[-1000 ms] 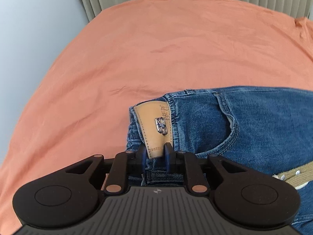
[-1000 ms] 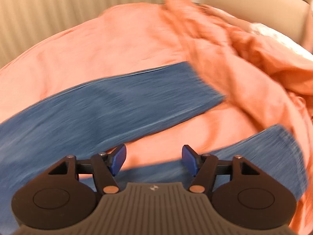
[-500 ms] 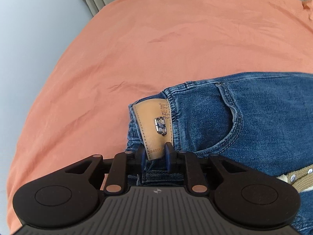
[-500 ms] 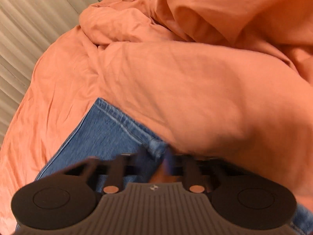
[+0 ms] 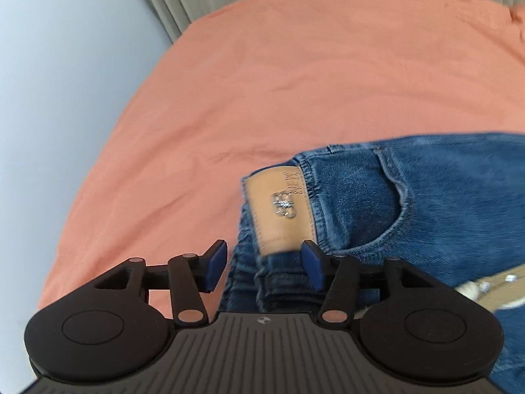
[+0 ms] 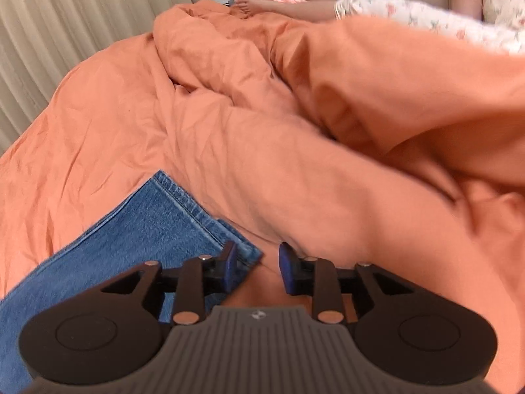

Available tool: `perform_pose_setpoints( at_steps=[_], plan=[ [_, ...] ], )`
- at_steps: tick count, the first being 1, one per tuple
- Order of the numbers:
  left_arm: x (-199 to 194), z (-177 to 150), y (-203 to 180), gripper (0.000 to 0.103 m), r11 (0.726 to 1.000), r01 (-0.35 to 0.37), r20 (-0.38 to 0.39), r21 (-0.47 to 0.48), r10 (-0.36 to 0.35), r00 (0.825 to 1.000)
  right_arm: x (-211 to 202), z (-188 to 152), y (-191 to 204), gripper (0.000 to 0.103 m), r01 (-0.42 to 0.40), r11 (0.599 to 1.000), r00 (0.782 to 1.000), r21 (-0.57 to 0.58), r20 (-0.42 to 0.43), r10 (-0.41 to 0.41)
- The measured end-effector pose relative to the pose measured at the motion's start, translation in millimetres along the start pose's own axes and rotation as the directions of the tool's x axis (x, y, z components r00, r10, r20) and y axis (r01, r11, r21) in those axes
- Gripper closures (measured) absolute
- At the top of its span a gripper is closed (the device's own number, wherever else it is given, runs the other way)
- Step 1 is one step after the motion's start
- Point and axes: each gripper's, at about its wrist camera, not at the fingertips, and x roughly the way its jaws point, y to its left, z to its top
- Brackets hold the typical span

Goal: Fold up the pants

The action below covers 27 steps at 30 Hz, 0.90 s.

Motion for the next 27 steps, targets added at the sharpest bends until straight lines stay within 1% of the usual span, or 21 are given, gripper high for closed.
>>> perform_pose_setpoints(
  at_steps=[1, 2, 3, 4, 5, 6, 7, 8, 9, 10, 11, 12, 13, 15, 18, 20, 23, 24, 25, 26, 27],
  plan=[
    [-9.1, -2.0, 3.1, 0.04, 1.0, 0.009, 0.01, 0.0, -0.009, 1.0, 0.0, 0.0, 0.0, 0.074, 0.0, 1.0, 1.0, 0.0, 0.0, 0.0],
    [-18.6, -4.6, 5.8, 0.04, 1.0, 0.02, 0.016, 0.007, -0.02, 1.0, -10.8, -2.7, -2.9, 0.069, -0.01, 1.0, 1.0, -0.001, -0.002, 0.01],
    [-28.6, -7.7, 7.6, 0.04, 0.999, 0.033, 0.018, 0.016, -0.033, 0.999, -21.7, -6.3, -5.2, 0.067, -0.019, 1.0, 1.0, -0.007, -0.005, 0.019],
    [-36.7, -11.2, 11.3, 0.04, 0.998, 0.053, 0.018, 0.024, -0.053, 0.998, -31.3, -10.4, -6.7, 0.066, -0.028, 0.999, 1.0, -0.021, -0.008, 0.028],
    [-46.0, -15.8, 14.7, 0.04, 0.997, 0.073, 0.013, 0.031, -0.074, 0.997, -41.4, -15.5, -7.6, 0.062, -0.035, 0.999, 0.999, -0.04, -0.011, 0.034],
    [-55.5, -21.3, 18.7, 0.04, 0.995, 0.093, 0.008, 0.035, -0.093, 0.996, -61.7, -27.3, -10.4, 0.061, -0.043, 0.996, 0.999, -0.079, -0.018, 0.042],
    [-65.3, -27.9, 22.4, 0.039, 0.993, 0.112, 0.005, 0.036, -0.112, 0.994, -61.7, -27.3, -10.4, 0.058, -0.043, 0.996, 0.999, -0.079, -0.018, 0.042],
    [-74.1, -34.5, 27.3, 0.039, 0.99, 0.136, -0.001, 0.037, -0.136, 0.991, -71.6, -33.8, -13.0, 0.056, -0.049, 0.994, 0.999, -0.096, -0.024, 0.047],
    [-82.4, -40.1, 31.6, 0.034, 0.986, 0.161, -0.011, 0.035, -0.161, 0.987, -81.8, -41.0, -16.7, 0.053, -0.054, 0.993, 0.998, -0.108, -0.028, 0.052],
    [-90.5, -47.7, 37.1, 0.03, 0.981, 0.193, -0.024, 0.028, -0.193, 0.981, -91.9, -48.6, -19.6, 0.052, -0.057, 0.991, 0.998, -0.118, -0.033, 0.053],
    [-96.4, -56.8, 43.8, 0.029, 0.974, 0.225, -0.037, 0.017, -0.224, 0.974, -100.2, -55.5, -23.4, 0.051, -0.056, 0.99, 0.998, -0.13, -0.039, 0.051],
    [-100.1, -66.2, 50.7, 0.029, 0.968, 0.252, -0.05, 0.003, -0.251, 0.967, -117.2, -70.9, -31.5, 0.05, -0.05, 0.987, 0.998, -0.156, -0.048, 0.043],
    [-103.4, -75.1, 56.5, 0.029, 0.962, 0.273, -0.061, -0.014, -0.273, 0.96, -117.2, -70.9, -31.5, 0.05, -0.05, 0.987, 0.998, -0.156, -0.048, 0.043],
    [-107.0, -92.8, 66.2, 0.028, 0.954, 0.297, -0.079, -0.046, -0.3, 0.951, -134.3, -88.2, -41.2, 0.045, -0.048, 0.985, 0.998, -0.167, -0.058, 0.039],
    [-106.7, -121.5, 77.6, 0.027, 0.942, 0.325, -0.098, -0.087, -0.333, 0.938, -143.1, -108.3, -55.3, 0.045, -0.058, 0.988, 0.995, -0.146, -0.087, 0.046],
    [-101.7, -138.1, 83.6, 0.027, 0.924, 0.358, -0.105, -0.134, -0.372, 0.922, -149.1, -123.8, -64.6, 0.045, -0.064, 0.991, 0.993, -0.117, -0.105, 0.051],
    [-96.2, -161.0, 91.0, 0.027, 0.902, 0.387, -0.088, -0.191, -0.408, 0.909, -157.6, -144.2, -71.7, 0.044, -0.07, 0.994, 0.992, -0.088, -0.108, 0.061],
    [-93.5, -165.5, 93.7, 0.027, 0.895, 0.392, -0.09, -0.213, -0.417, 0.904, -158.4, -149.0, -71.6, 0.044, -0.071, 0.994, 0.992, -0.083, -0.109, 0.062],
    [-91.0, -167.4, 96.7, 0.031, 0.882, 0.406, -0.092, -0.241, -0.437, 0.895, -160.5, -154.6, -73.0, 0.044, -0.07, 0.994, 0.992, -0.078, -0.111, 0.061],
    [-93.2, -168.6, 101.6, 0.034, 0.867, 0.422, -0.063, -0.265, -0.453, 0.889, -164.1, -164.1, -74.8, 0.044, -0.064, 0.995, 0.991, -0.073, -0.121, 0.054],
    [-97.3, -169.0, 106.0, 0.044, 0.856, 0.436, -0.031, -0.279, -0.462, 0.887, -165.0, -166.8, -75.3, 0.044, -0.06, 0.996, 0.991, -0.072, -0.125, 0.05]
  ],
)
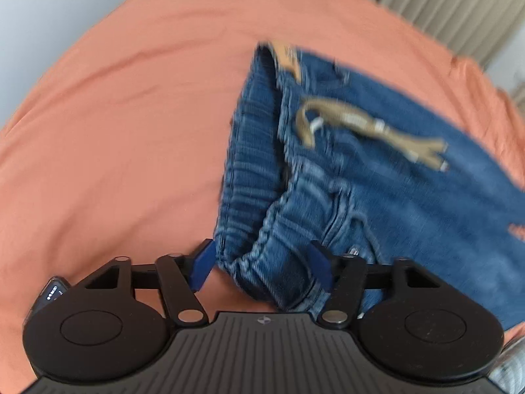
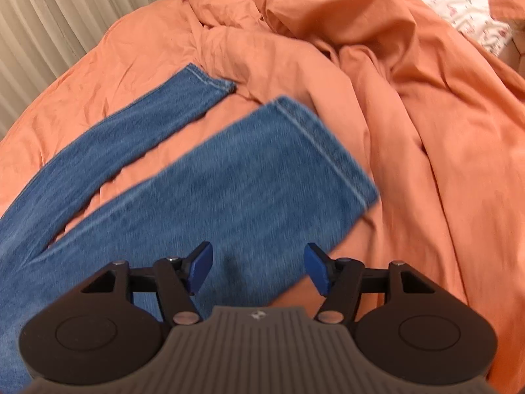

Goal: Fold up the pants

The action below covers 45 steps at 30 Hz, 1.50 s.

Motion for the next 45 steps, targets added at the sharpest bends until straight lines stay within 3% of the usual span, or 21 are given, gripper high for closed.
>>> perform_pose_setpoints(
  at_steps=[2, 5, 6, 10, 11, 13, 16, 20, 22, 24, 25, 27, 30, 32, 34, 37, 39, 41, 42, 43, 45],
  plan=[
    [-4.4, 0.6, 1.8, 0.058, 0.999, 0.045, 0.004, -0.013, -0.045, 0.999, -1.5, -3.2, -0.4, 0.044, 0.006, 1.0, 1.0, 0.002, 0.001, -0.006],
    [4.9, 2.1, -3.9, 0.055, 1.0, -0.011, -0.034, 0.029, 0.012, 0.999, -5.6, -8.5, -0.2, 0.044, 0.024, 1.0, 1.0, 0.009, 0.011, -0.024],
    [8.0, 2.8, -4.2, 0.048, 0.999, -0.019, -0.038, 0.035, 0.02, 0.999, -6.4, -8.6, -0.2, 0.044, 0.03, 0.999, 0.999, 0.012, 0.013, -0.03],
    [17.1, 10.1, -7.5, 0.045, 0.997, 0.071, -0.06, 0.014, -0.07, 0.996, -10.4, -8.1, 5.5, 0.043, 0.033, 0.999, 0.999, 0.004, 0.01, -0.033],
    [18.1, 11.4, -13.4, 0.048, 0.997, 0.055, -0.062, 0.045, -0.053, 0.997, -11.0, -7.6, 8.3, 0.043, 0.034, 0.999, 0.999, -0.003, 0.007, -0.034],
    [19.8, 12.4, -25.4, 0.087, 0.993, -0.025, -0.08, 0.115, 0.035, 0.996, -11.4, -6.5, 12.7, 0.043, 0.031, 0.999, 1.0, -0.014, -0.004, -0.031],
    [2.1, 10.8, -36.0, 0.097, 0.985, -0.048, -0.075, 0.165, 0.061, 0.995, -13.2, -7.8, 13.6, 0.043, 0.033, 0.999, 0.999, -0.005, -0.014, -0.034],
    [-11.7, 9.0, -43.8, 0.099, 0.942, -0.147, -0.115, 0.302, 0.189, 0.975, -16.6, -9.1, 9.6, 0.042, 0.062, 0.998, 0.998, -0.01, -0.007, -0.062],
    [0.5, 6.6, -35.9, 0.103, 0.921, -0.221, -0.144, 0.322, 0.278, 0.95, -16.5, -8.5, 5.5, 0.042, 0.085, 0.996, 0.996, -0.005, -0.004, -0.085],
    [26.9, -1.4, -24.4, 0.103, 0.831, -0.399, -0.146, 0.387, 0.483, 0.864, -14.5, -6.7, 2.0, 0.042, 0.092, 0.996, 0.996, 0.016, -0.009, -0.092],
    [38.0, -4.4, -12.5, 0.103, 0.824, -0.423, -0.175, 0.377, 0.512, 0.841, -14.5, -6.5, 0.4, 0.042, 0.089, 0.996, 0.996, 0.025, -0.011, -0.089],
    [39.2, -9.3, 4.1, 0.103, 0.87, -0.379, -0.192, 0.315, 0.449, 0.872, -15.8, -6.3, -0.1, 0.042, 0.086, 0.996, 0.996, 0.024, -0.009, -0.086],
    [21.0, -9.7, 6.9, 0.103, 0.896, -0.335, -0.161, 0.292, 0.391, 0.906, -23.3, -7.6, 2.7, 0.042, 0.077, 0.997, 0.997, -0.028, -0.006, -0.077],
    [5.7, -8.4, -0.1, 0.1, 0.9, -0.285, -0.119, 0.33, 0.339, 0.933, -25.8, -6.4, 6.3, 0.041, 0.054, 0.996, 0.998, -0.073, -0.016, -0.055],
    [-6.9, -6.2, -13.5, 0.093, 0.887, -0.251, -0.09, 0.389, 0.307, 0.947, -27.0, -5.5, 9.7, 0.042, 0.043, 0.993, 0.999, -0.106, -0.023, -0.045],
    [-21.4, -8.2, -44.3, 0.084, 0.828, -0.198, -0.039, 0.524, 0.256, 0.966, -33.7, -4.8, 25.8, 0.042, 0.027, 0.972, 0.999, -0.235, -0.014, -0.031],
    [-27.0, -11.8, -68.9, 0.079, 0.774, -0.161, -0.024, 0.613, 0.221, 0.975, -38.5, -6.3, 38.2, 0.042, 0.022, 0.936, 1.0, -0.352, 0.001, -0.023],
    [-28.9, -18.7, -91.4, 0.073, 0.706, -0.116, -0.028, 0.699, 0.189, 0.982, -42.6, -11.2, 47.5, 0.042, 0.028, 0.888, 1.0, -0.459, 0.017, -0.023],
    [-29.6, -23.7, -101.5, 0.069, 0.67, -0.095, -0.035, 0.736, 0.179, 0.983, -44.9, -18.0, 54.7, 0.043, 0.05, 0.823, 0.999, -0.566, 0.041, -0.033],
    [-26.7, -28.6, -112.4, 0.066, 0.631, -0.071, -0.047, 0.772, 0.169, 0.984, -44.9, -18.0, 54.7, 0.043, 0.05, 0.823, 0.999, -0.566, 0.041, -0.033],
    [-25.8, -40.7, -128.3, 0.063, 0.561, -0.033, -0.071, 0.827, 0.162, 0.984, -46.3, -27.0, 57.8, 0.043, 0.084, 0.741, 0.996, -0.666, 0.084, -0.037]
  ],
)
